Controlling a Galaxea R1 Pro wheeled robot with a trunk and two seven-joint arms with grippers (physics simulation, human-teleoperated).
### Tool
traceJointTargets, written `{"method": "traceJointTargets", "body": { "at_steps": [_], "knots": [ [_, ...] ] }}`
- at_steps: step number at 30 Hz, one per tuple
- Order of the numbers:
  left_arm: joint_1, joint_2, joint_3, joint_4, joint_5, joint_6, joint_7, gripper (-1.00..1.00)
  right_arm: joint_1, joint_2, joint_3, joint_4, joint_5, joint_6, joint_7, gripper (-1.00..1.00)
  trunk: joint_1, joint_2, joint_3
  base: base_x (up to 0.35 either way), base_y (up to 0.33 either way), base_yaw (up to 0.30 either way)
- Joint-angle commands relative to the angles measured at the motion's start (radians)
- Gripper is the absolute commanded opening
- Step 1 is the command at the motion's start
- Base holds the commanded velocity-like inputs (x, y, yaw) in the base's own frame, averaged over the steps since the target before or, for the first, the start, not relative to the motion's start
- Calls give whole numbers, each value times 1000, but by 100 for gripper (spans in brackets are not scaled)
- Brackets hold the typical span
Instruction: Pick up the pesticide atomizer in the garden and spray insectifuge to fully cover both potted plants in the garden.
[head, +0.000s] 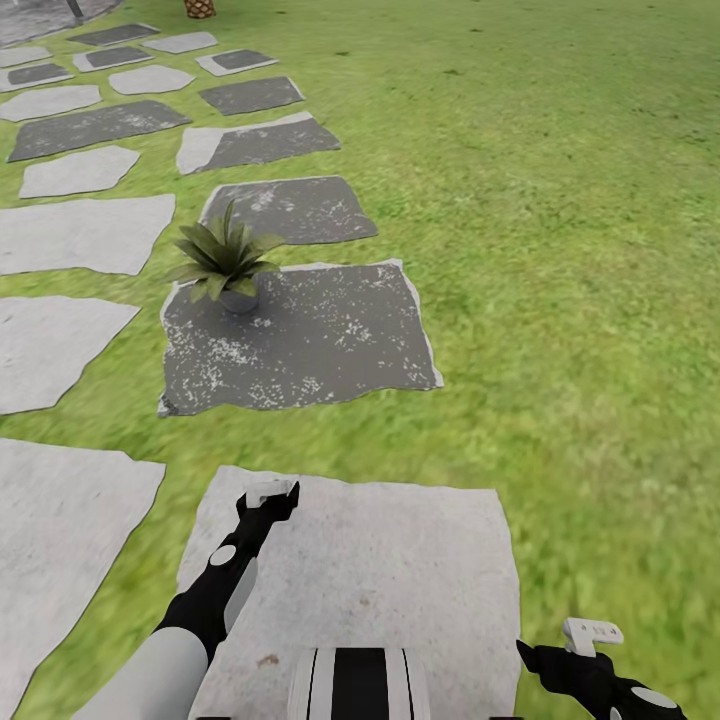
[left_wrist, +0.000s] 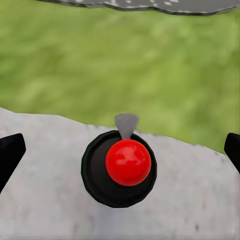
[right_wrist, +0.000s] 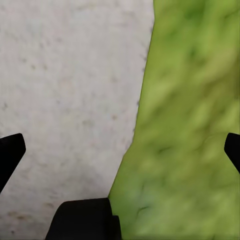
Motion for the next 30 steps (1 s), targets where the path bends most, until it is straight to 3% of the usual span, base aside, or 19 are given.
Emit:
{"method": "traceJointTargets", "body": {
  "at_steps": [1,30],
  "knots": [
    [0,-1,7,1,0,-2,-8,100,0,0,-1,-1,0,5,5,100,0,0,-1,0,0,0],
    [0,-1,7,1,0,-2,-8,100,0,0,-3,-1,0,5,5,100,0,0,-10,-7,0,0]
  ]
}}
